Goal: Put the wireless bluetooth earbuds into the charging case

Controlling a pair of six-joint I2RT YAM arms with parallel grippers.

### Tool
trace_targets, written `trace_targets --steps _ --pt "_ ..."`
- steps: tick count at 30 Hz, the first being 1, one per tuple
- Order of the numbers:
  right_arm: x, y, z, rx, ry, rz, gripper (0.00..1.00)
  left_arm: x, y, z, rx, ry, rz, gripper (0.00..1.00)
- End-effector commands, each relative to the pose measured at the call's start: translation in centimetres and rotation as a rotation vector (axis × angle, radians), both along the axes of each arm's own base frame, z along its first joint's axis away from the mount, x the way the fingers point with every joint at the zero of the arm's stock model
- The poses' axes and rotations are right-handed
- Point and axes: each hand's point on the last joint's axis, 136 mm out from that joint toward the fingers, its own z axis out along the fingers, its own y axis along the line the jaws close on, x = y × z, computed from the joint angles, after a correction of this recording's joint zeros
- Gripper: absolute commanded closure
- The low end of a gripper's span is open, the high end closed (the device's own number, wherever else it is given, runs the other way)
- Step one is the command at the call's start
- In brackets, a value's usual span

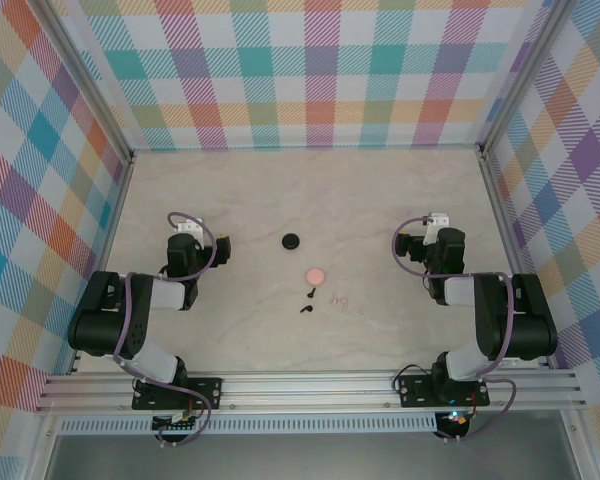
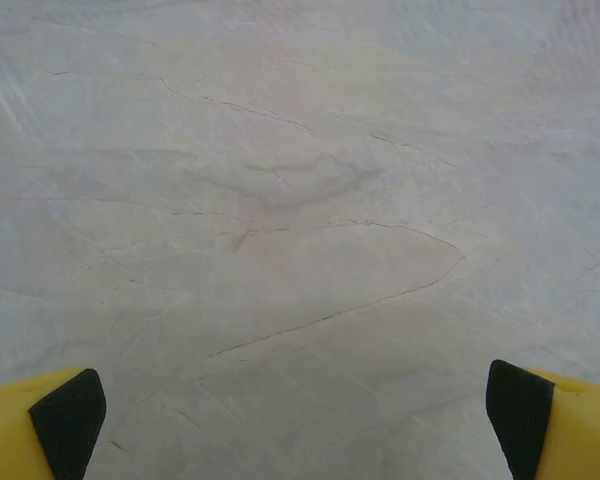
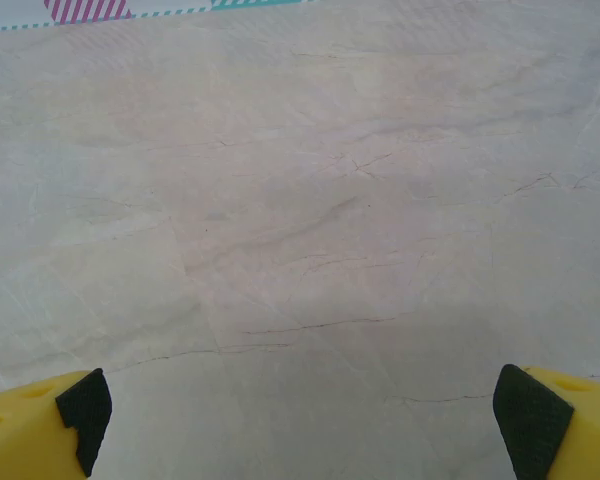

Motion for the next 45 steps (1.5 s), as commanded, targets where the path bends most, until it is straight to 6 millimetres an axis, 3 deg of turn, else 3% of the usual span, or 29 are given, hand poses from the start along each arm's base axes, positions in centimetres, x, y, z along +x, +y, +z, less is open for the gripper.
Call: trace_targets --steps 1,21,24,30,37,41,45 --pt "0.9 0.4 1.5 0.0 -0.055 0.026 0.0 0.8 0.6 1.0 -0.008 -0.033 0.023 0.0" --pt "0.9 0.4 1.4 -0.002 -0.053 0.026 0.0 0.7 0.6 1.0 -0.009 -0.034 0.023 0.0" --pt "1.1 0.2 2.7 -0.001 -0.038 0.014 0.0 1.0 0.7 2.0 -0.008 -0.017 0.034 0.0" --pt "0.3 -0.5 4.1 0.097 0.157 -0.09 0.0 0.1 1.3 5.2 -0.075 0.051 0.105 0.0" --pt "-0.6 1.0 5.0 0.254 0.398 -0.117 0.0 -1.5 -2.1 7.3 -0.281 0.201 0.02 0.0" --pt "-0.8 3.7 4.6 0.414 0.507 -0.067 0.0 -1.8 -4.5 6.9 -0.409 0.316 0.01 0.0" --pt "-1.1 6.6 4.6 0.428 0.557 0.013 0.0 -1.8 -7.4 6.5 -0.455 0.401 -0.053 0.0"
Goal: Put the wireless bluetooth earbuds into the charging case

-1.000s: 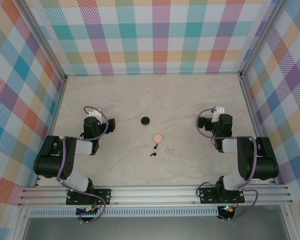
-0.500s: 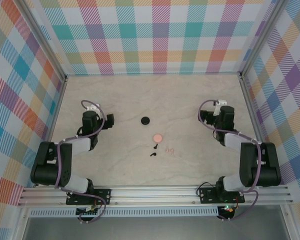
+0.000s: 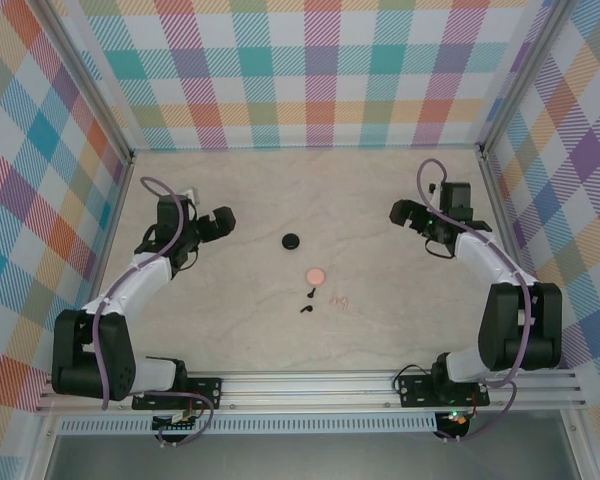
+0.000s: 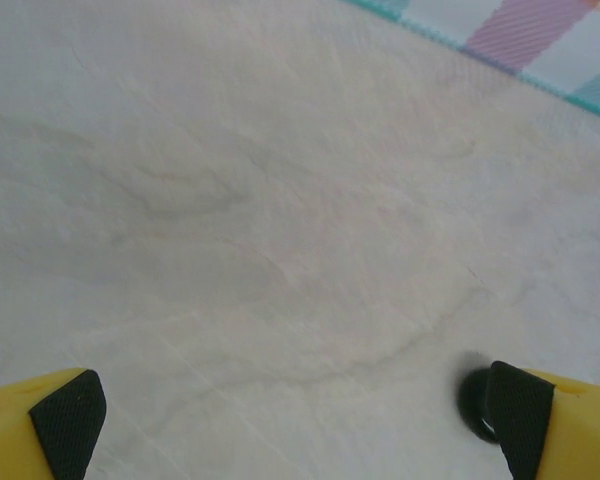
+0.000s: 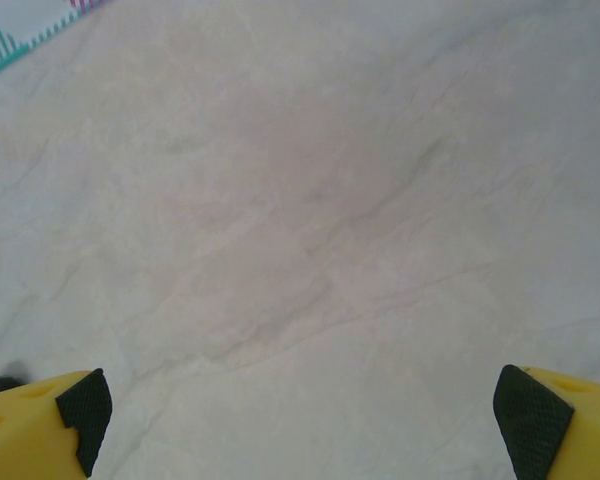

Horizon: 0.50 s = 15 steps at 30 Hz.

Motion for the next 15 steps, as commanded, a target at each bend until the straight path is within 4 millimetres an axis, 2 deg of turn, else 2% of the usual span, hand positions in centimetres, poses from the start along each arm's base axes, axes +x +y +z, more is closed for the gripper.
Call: trace_targets --steps 1,5,10,15 --pt "-1.8 3.7 -0.6 0.094 0.127 0.086 0.0 -1.4 -3.4 -1.7 -0.082 0.156 -0.079 0.01" --pt "-2.7 6.6 -1.1 0.144 0.18 0.193 0.0 -0.7 -6.4 -2.4 -0.069 0.233 -0.199 0.09" --pt "-3.7 9.3 -2.3 0.157 0.226 0.272 0.0 1.0 -9.4 -4.3 -0.063 0.356 -0.305 0.27" --pt "-4.2 11.6 -3.2 0.186 0.278 0.319 0.01 3.0 -12.5 -6.4 -0.059 0.421 -0.395 0.33"
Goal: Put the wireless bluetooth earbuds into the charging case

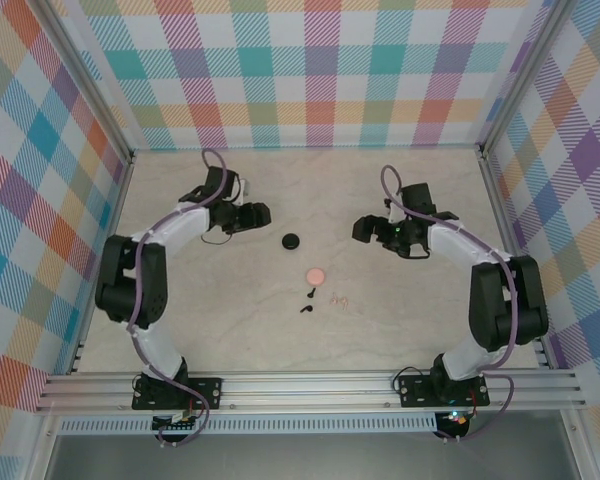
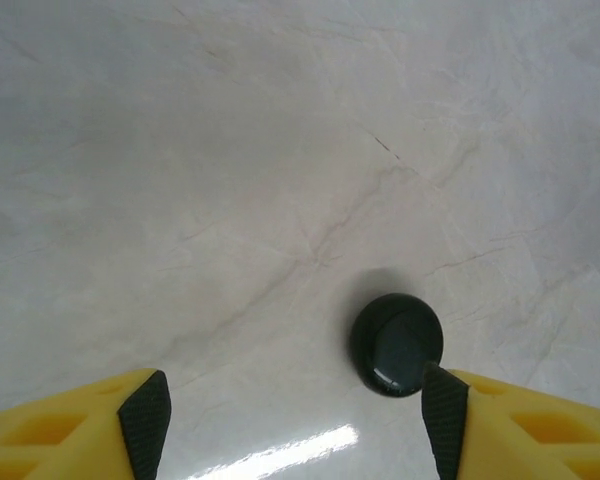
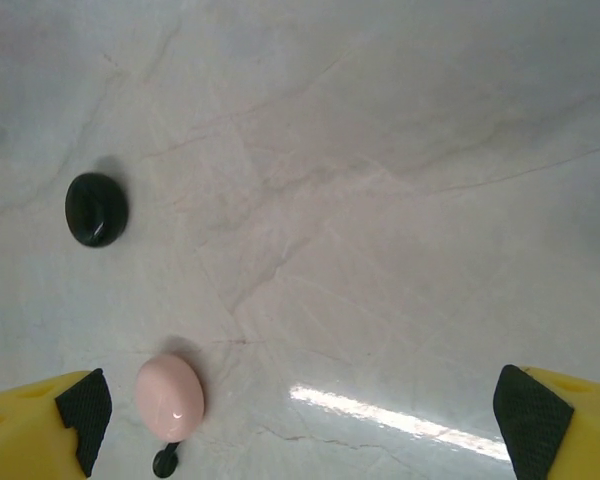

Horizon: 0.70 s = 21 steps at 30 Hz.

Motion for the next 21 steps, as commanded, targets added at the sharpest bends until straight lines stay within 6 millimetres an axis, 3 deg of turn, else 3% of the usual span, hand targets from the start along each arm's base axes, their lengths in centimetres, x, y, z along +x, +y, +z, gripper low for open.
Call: trace_targets --steps 1,5,11,21 --pt "-0.5 1.9 0.3 0.045 0.042 0.04 0.01 -0.6 -2.5 -1.2 -0.019 0.086 -0.103 0.35" --pt "-0.7 3.2 0.1 0.062 0.062 0.064 0.04 0.3 -4.2 -2.5 -0.049 0.127 -0.145 0.41" --pt "-0.9 4.5 -0.4 0.074 0.098 0.094 0.1 0.0 -6.2 -3.8 -0.11 0.164 -0.213 0.42" --pt "-0.6 6.7 -0.9 0.116 0.151 0.141 0.26 -0.8 -7.8 -4.7 -0.188 0.197 -0.253 0.45"
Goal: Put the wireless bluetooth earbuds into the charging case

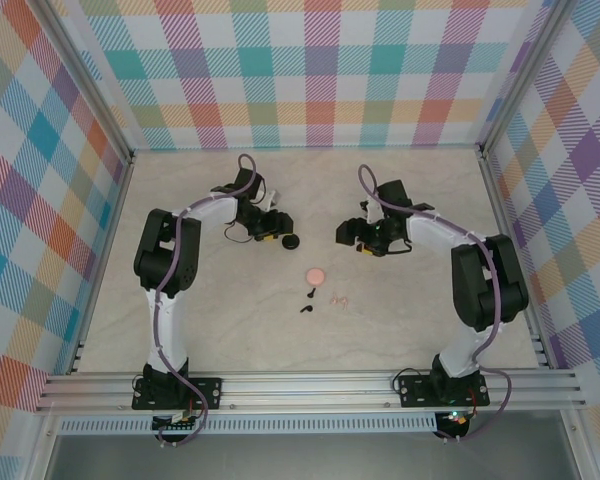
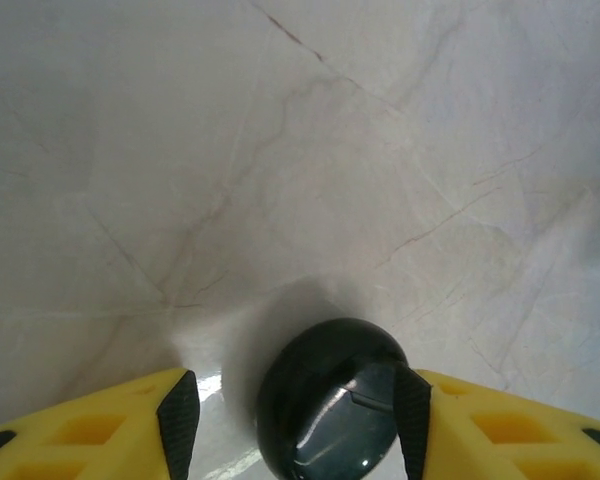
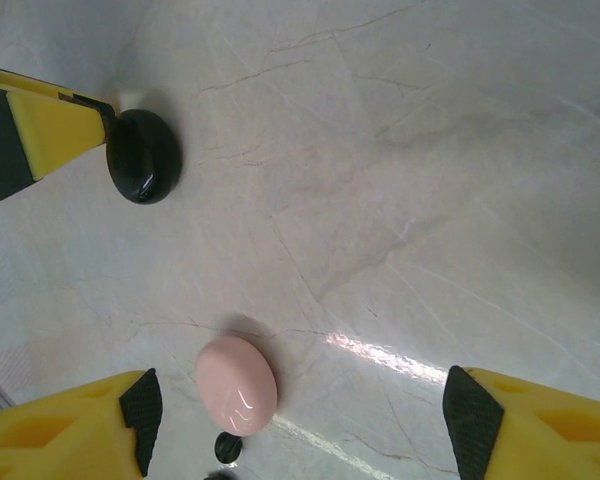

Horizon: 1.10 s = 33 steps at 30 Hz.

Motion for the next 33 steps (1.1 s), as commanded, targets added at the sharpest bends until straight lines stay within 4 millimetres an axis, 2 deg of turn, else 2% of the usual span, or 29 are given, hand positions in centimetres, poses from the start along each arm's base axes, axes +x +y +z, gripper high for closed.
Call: trace_targets --steps 1,4,17,26,30,33 --pt "-0.2 1.3 0.3 0.039 0.039 0.027 0.27 -0.6 -1.5 0.4 -0.057 0.008 -0.045 0.46" --pt "-0.2 2.0 0.2 0.04 0.047 0.042 0.28 -1.1 -1.8 0.4 -0.068 0.029 -0.047 0.5" --pt "-0.2 4.9 -0.3 0.063 0.083 0.1 0.33 -3.4 -1.8 1.2 -0.038 0.058 0.004 0.5" --pt "0.8 7.2 -0.4 0.105 0.113 0.141 0.43 -3.2 -1.1 3.1 -0.05 0.023 0.053 0.49" --pt "1.3 8.3 -0.7 0.125 0.127 0.161 0.47 -2.9 -0.2 3.1 -0.074 0.033 0.116 0.49" --pt "1.9 8.9 -1.5 0.121 0.153 0.163 0.54 -3.1 0.0 3.1 -0.09 0.035 0.154 0.49"
